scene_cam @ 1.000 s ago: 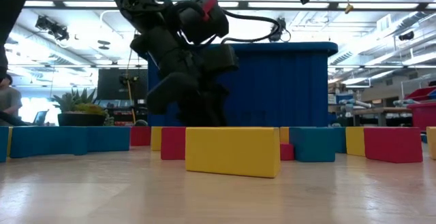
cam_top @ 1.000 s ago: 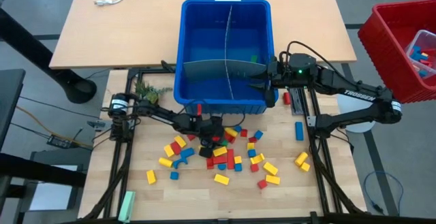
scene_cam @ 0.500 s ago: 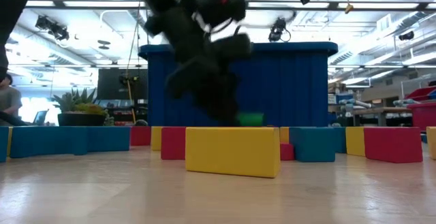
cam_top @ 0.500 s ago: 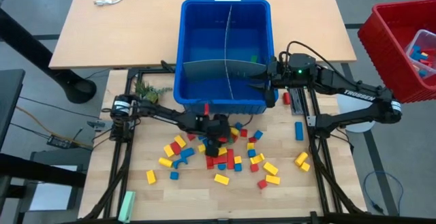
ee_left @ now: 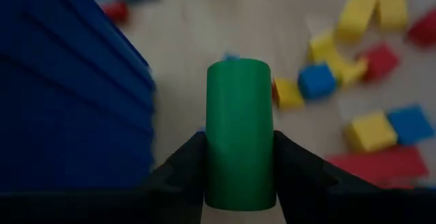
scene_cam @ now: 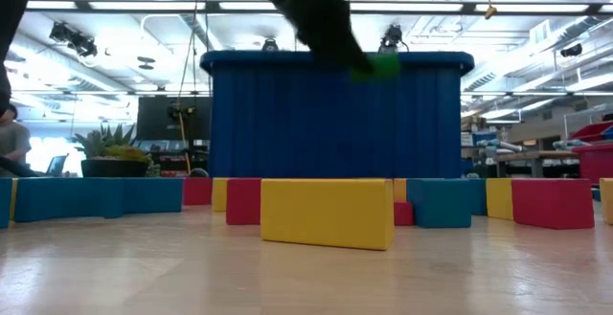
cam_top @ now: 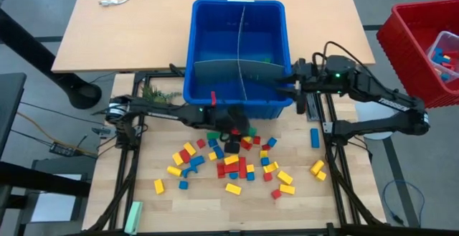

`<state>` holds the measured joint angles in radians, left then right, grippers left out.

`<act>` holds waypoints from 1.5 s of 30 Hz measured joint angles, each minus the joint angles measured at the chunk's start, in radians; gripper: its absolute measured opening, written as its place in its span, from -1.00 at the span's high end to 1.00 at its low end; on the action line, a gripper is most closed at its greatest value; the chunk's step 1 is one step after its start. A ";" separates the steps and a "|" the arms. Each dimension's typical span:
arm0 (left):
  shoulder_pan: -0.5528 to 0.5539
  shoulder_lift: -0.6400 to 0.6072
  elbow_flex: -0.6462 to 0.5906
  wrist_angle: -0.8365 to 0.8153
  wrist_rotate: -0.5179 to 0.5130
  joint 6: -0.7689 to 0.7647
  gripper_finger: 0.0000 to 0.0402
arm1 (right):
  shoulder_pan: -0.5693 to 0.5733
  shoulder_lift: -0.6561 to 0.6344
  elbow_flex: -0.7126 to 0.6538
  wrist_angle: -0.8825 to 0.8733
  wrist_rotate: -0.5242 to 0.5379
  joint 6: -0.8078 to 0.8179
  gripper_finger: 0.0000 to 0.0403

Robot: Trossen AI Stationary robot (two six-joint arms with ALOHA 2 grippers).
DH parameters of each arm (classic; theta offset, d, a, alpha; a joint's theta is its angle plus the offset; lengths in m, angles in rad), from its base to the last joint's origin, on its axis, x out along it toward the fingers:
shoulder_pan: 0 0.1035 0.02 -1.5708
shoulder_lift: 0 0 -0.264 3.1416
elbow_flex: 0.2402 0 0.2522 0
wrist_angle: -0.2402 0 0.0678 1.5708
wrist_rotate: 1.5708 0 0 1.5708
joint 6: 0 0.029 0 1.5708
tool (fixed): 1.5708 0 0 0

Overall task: Sort blocks
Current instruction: Put the green block with the other green blocks into the blue bin

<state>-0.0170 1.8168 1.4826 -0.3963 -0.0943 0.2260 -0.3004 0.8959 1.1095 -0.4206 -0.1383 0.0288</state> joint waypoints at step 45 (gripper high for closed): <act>0.031 -0.283 0.002 0.587 0.028 -0.124 0.27 | 0.158 0.207 -0.002 0.641 -0.172 0.094 -0.40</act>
<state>0.0143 1.5337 1.4849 0.1908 -0.0663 0.1020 -0.1421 1.1034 1.1072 0.2206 -0.3099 0.1230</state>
